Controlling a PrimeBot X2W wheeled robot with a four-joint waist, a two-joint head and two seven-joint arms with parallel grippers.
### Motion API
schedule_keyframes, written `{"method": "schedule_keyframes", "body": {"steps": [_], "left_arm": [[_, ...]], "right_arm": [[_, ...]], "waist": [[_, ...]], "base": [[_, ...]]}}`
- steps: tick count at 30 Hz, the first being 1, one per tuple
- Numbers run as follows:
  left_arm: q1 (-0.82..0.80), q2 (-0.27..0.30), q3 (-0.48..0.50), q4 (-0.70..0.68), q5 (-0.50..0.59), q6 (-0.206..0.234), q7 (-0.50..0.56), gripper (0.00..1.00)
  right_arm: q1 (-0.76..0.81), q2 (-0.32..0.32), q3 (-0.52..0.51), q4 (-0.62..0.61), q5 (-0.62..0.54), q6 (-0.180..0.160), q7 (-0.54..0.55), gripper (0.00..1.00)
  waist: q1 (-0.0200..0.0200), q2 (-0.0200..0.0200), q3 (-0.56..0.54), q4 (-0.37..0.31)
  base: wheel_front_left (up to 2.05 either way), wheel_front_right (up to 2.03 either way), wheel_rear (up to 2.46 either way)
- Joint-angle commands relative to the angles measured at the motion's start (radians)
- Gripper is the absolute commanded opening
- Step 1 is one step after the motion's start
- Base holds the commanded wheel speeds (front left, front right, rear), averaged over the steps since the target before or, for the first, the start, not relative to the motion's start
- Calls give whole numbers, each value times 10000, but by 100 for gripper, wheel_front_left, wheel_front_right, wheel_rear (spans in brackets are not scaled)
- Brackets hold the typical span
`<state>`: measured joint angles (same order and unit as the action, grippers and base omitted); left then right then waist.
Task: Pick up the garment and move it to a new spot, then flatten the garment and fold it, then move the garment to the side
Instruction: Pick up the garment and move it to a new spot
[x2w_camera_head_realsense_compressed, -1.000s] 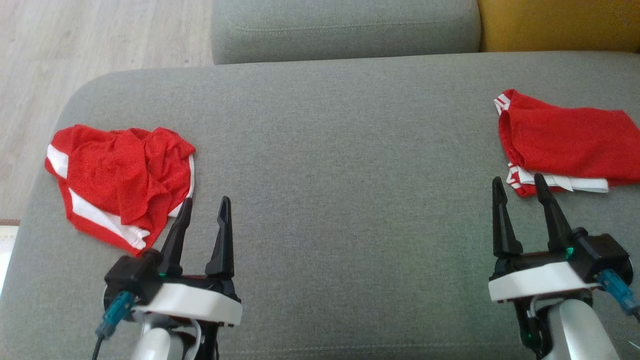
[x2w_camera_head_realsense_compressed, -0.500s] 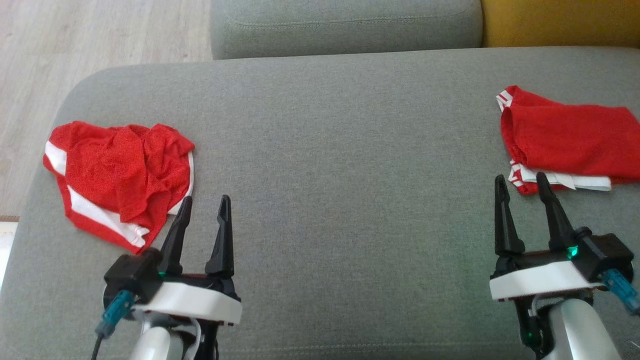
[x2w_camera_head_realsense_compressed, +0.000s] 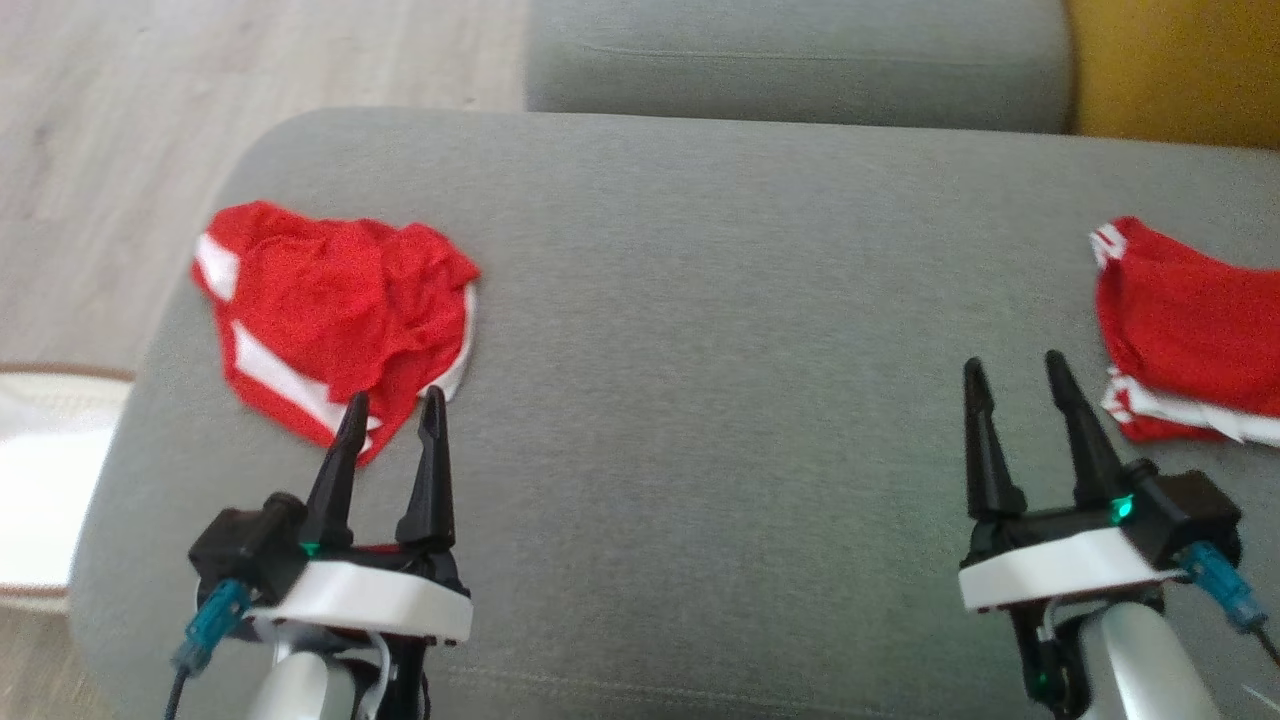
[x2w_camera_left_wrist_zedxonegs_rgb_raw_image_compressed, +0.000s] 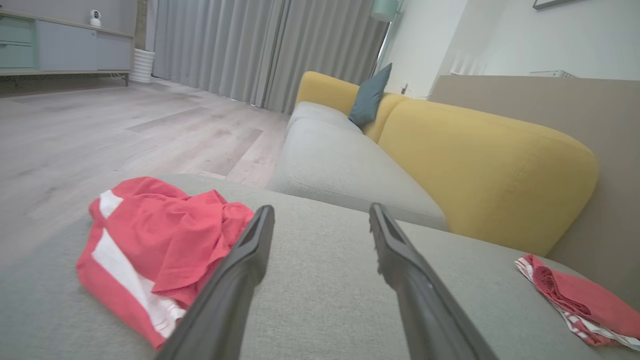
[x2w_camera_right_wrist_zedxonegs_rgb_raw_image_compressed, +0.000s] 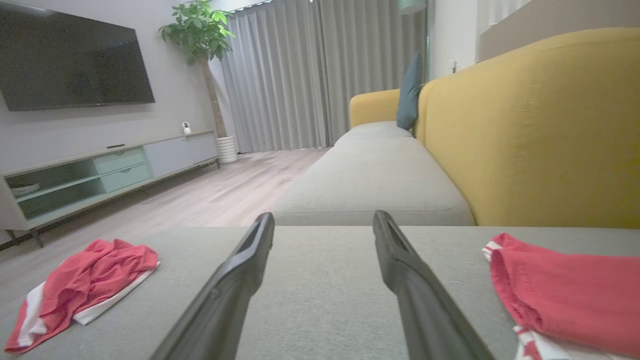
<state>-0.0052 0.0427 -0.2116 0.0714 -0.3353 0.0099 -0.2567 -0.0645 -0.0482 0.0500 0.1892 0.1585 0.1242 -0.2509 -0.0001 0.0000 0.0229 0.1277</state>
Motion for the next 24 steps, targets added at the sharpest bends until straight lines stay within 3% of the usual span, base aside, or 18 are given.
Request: {"method": "schedule_keyframes", "body": {"steps": [1,11,24], "left_arm": [[-451,75,435,-313,70,51,-51,100],[-289,75,747,-361,157,18,-51,100],[-90,75,1015,-343,256,-29,-51,100]], "right_arm": [[-55,-20,382,-271,12,65,-108,100],[61,-20,791,-165,122,65,-108,100],[140,-20,994,-74,314,65,-108,100]], "waist": [[1,0,-84,614],[1,0,-182,2099],[1,0,-275,2951]], "base": [[0,0,0],[0,0,0],[0,0,0]]}}
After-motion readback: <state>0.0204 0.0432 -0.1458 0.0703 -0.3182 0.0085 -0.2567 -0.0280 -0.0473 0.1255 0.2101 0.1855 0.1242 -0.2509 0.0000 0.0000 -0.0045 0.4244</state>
